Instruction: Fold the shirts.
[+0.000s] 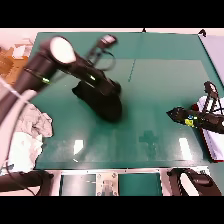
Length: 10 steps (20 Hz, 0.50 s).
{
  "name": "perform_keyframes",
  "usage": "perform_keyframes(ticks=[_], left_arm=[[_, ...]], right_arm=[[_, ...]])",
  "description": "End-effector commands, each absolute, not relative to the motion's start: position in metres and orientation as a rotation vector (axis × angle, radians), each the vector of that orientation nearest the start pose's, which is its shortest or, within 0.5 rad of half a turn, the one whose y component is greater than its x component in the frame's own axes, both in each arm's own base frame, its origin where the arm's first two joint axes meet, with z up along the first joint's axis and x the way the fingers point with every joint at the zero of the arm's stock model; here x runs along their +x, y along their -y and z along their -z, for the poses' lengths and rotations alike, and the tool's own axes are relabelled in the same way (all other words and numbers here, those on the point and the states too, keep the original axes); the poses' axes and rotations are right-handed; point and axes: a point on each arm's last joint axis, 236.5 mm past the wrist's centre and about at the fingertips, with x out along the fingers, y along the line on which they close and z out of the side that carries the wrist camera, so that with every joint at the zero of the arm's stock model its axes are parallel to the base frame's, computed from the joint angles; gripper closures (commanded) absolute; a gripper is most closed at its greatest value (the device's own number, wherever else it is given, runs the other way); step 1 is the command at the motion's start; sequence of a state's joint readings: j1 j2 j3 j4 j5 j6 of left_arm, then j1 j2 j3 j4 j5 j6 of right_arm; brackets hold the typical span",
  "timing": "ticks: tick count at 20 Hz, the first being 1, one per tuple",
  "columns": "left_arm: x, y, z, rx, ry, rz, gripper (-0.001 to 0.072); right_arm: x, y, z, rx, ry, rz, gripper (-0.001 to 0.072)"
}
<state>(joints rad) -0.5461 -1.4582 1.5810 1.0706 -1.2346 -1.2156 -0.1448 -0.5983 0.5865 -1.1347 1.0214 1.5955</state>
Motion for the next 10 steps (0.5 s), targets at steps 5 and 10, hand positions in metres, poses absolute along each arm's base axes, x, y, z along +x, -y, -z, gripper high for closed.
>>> perform_keyframes(ticks=[5, 10], left_arm=[[0.377, 0.269, -0.095, 0.193, -1.156, 0.803, 0.0004], [0.447, 0.125, -0.072, 0.0, -1.189, 0.425, 0.0004]], right_arm=[[0.262, -0.068, -0.02, 0.59, -1.061, -0.128, 0.0279], [0.242, -0.125, 0.033, 0.781, -1.182, -0.228, 0.0281]])
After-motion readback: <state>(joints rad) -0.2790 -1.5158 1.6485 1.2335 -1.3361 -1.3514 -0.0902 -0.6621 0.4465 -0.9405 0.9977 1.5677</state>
